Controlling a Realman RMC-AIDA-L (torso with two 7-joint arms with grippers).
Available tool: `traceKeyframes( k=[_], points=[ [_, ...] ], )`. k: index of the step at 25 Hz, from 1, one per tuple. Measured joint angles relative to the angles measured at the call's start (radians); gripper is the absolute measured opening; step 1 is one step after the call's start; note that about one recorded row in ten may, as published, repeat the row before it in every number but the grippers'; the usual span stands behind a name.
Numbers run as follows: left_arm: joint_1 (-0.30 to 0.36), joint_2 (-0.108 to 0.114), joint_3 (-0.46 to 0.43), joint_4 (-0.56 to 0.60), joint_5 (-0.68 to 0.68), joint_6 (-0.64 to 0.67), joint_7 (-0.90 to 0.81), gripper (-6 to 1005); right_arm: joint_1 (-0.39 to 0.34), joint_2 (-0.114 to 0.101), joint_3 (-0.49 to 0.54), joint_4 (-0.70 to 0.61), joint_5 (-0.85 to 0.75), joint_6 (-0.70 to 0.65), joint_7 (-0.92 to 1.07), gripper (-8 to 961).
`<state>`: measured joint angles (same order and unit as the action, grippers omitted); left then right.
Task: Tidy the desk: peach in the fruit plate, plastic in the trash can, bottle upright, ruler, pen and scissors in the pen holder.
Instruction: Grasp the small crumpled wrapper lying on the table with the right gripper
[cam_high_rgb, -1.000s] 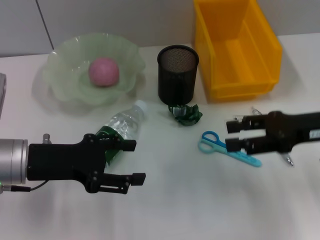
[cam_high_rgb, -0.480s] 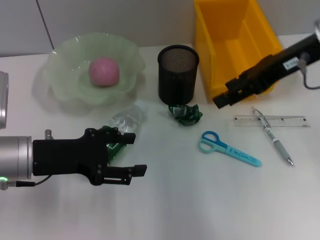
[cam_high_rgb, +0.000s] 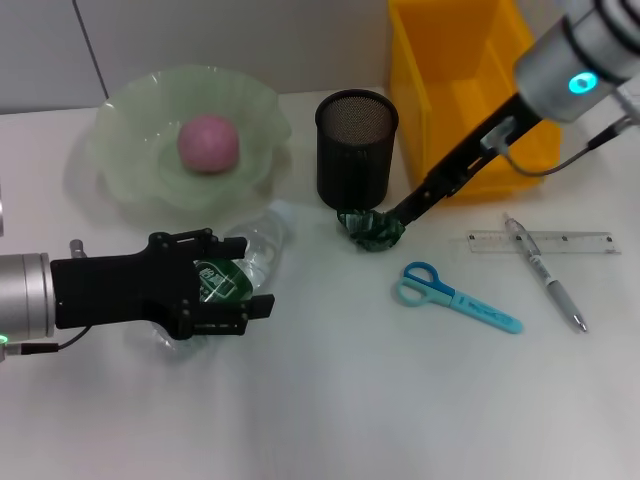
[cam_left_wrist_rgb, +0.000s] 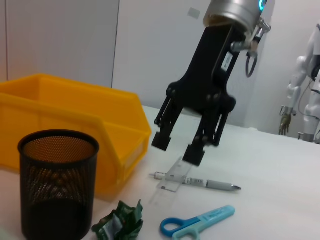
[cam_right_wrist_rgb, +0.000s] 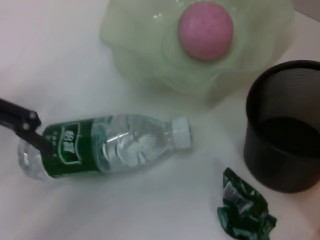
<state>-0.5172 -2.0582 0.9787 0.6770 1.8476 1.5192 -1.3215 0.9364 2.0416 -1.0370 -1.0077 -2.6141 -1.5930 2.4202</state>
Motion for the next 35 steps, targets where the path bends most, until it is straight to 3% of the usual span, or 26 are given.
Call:
traceKeyframes(
  k=[7,15,35],
  points=[
    [0.003,0.008,-0.001,0.008,0.003,-0.01,0.0,835,-0.031,0.032,-0.089,0.029,-0.01,0.129,-0.02,741],
    [0.002,0.009,-0.002,0.009,0.003,-0.01,-0.004,835,-0.059,0.037,-0.171,0.111,0.001,0.299,-0.066,741],
    [-0.003,0.01,-0.002,0.009,0.001,-0.012,-0.013,835,-0.077,0.042,-0.231,0.204,0.077,0.442,-0.13,741]
  ],
)
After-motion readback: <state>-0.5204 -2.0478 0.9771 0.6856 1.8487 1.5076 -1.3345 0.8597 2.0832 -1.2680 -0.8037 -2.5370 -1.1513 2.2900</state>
